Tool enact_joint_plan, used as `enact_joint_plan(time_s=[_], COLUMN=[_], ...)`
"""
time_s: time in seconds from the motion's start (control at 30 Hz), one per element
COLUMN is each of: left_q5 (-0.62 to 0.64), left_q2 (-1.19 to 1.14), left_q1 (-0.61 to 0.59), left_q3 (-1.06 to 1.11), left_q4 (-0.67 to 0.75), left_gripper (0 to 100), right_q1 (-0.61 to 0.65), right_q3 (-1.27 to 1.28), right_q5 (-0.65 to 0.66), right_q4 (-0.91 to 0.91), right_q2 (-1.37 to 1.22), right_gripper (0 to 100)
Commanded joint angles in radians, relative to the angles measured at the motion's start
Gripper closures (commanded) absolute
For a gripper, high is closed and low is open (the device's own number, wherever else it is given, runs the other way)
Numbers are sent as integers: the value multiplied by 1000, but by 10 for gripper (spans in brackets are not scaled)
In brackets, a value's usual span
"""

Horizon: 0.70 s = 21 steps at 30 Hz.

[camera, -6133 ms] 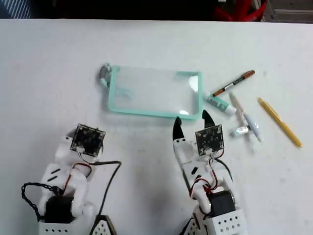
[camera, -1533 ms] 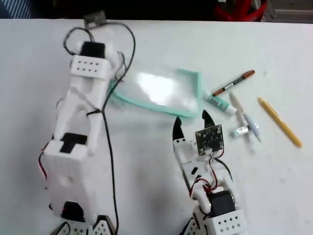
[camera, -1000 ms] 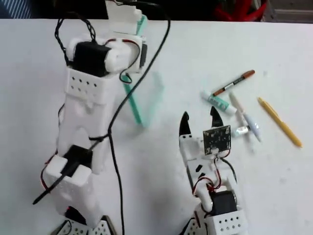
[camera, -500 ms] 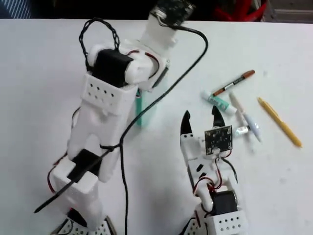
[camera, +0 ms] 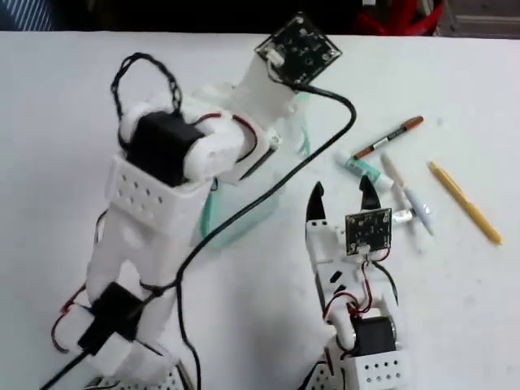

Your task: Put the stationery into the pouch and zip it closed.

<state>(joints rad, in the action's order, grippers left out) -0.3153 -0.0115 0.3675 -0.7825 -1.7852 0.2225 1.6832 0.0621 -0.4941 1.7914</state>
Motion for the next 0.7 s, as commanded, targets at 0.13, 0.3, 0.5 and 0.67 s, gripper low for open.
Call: enact_joint_plan(time_s=[0.13, 0.3, 0.5, 0.67], left_q5=[-9, -5, 8, 132], left_q2=[182, 183, 275, 314], left_q1=[39, 41, 42, -54], left_q3=[233, 331, 235, 120], left_q4=[2, 23, 57, 66], left_gripper=[976, 976, 976, 976], right_q1=[-4, -4, -4, -4], right_q3=[8, 8, 8, 8], right_q5=[-6, -6, -5, -5], right_q4=[13, 12, 12, 12], right_q2=[7, 7, 5, 5], right_gripper=[730, 730, 730, 730])
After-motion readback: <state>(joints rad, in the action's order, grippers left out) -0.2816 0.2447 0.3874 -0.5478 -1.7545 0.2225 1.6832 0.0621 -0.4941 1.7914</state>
